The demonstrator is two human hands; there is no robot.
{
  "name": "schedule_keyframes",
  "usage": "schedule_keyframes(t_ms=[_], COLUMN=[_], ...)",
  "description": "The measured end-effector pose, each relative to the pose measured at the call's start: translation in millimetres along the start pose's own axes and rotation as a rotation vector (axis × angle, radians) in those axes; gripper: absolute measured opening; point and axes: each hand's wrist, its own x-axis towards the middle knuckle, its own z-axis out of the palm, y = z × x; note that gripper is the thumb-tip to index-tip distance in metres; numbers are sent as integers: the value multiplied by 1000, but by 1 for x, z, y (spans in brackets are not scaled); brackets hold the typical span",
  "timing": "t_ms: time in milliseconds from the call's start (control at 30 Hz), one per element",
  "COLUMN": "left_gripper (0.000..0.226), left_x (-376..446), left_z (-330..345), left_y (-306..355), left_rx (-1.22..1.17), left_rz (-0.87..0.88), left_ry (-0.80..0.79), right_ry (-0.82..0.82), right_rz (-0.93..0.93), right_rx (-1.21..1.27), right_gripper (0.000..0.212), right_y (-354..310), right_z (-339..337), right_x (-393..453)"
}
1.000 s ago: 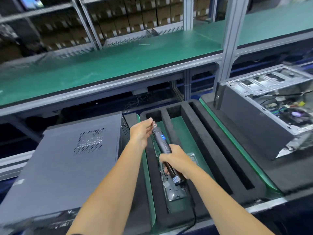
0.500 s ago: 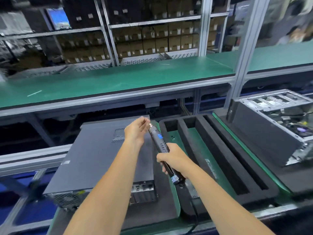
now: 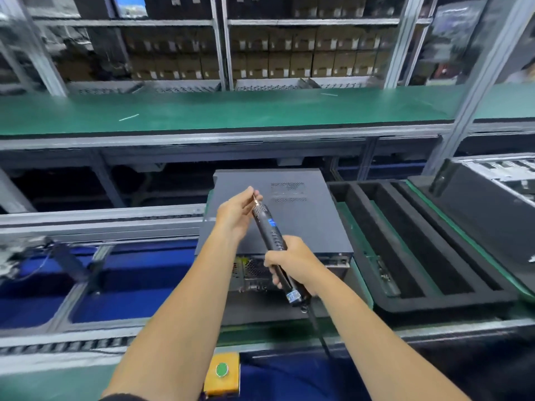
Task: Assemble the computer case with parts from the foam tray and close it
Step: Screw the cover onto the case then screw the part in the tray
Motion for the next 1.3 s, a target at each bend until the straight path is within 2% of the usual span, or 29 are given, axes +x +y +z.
schedule_keyframes(t_ms=[233, 467, 833, 1067, 1300], left_gripper=[5, 4, 7, 8, 8], left_x=[-24, -39, -61, -78, -93], left_z=[-36, -35, -44, -57, -80], left_y=[-3, -22, -31, -34, -50], left_rx=[33, 76, -27, 2, -61], left_rz=[-74, -167, -157, -129, -136], left_ry=[35, 106, 194, 326, 384], right_ry=[-26, -14, -14, -16, -33], right_rz=[53, 90, 117, 156, 202], right_rx=[0, 25, -5, -18, 53], right_gripper=[18, 17, 23, 27, 25], right_y=[14, 32, 47, 56, 76], right_z=[29, 31, 41, 68, 95], right_x=[-17, -35, -44, -49, -61])
